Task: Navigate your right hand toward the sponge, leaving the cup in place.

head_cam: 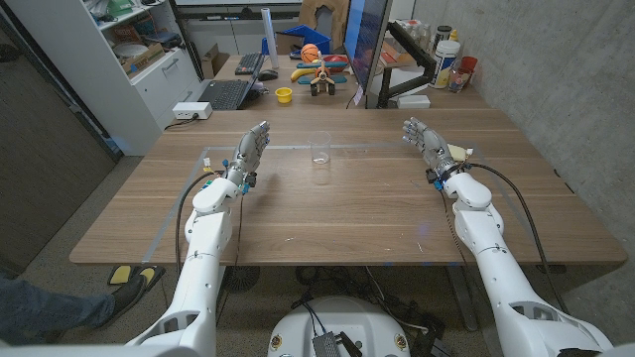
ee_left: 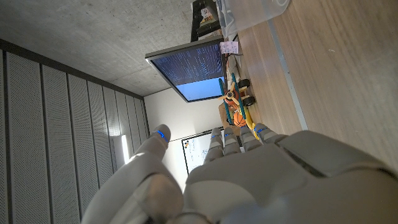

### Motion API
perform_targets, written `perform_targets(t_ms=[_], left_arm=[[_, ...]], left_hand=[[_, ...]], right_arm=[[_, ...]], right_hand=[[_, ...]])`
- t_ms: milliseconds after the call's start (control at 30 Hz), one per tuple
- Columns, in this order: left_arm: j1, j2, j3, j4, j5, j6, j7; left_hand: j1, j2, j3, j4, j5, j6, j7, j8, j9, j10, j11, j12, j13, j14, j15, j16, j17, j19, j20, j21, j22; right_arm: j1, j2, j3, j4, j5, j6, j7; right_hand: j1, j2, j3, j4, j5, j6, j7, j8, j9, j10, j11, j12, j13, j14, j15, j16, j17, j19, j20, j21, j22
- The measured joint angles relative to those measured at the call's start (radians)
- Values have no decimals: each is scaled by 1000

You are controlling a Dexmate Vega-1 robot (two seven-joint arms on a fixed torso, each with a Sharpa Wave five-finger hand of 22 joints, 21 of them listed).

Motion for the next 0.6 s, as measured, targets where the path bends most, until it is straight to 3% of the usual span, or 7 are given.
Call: perform_targets(t_ms=[600], left_arm=[[2, -2, 1, -5, 5, 0, 1]], left_hand=[[0, 0, -4, -4, 0, 5, 5, 0, 0, 0, 0, 0, 0, 0, 0, 0, 0, 0, 0, -7, 5]], right_arm=[[13, 1, 3, 41, -44, 74, -49]], right_hand=[[0, 0, -4, -4, 8, 22, -17, 8, 0, 25, -14, 8, 0, 27, -9, 8, 0, 24, -3, -8, 0]])
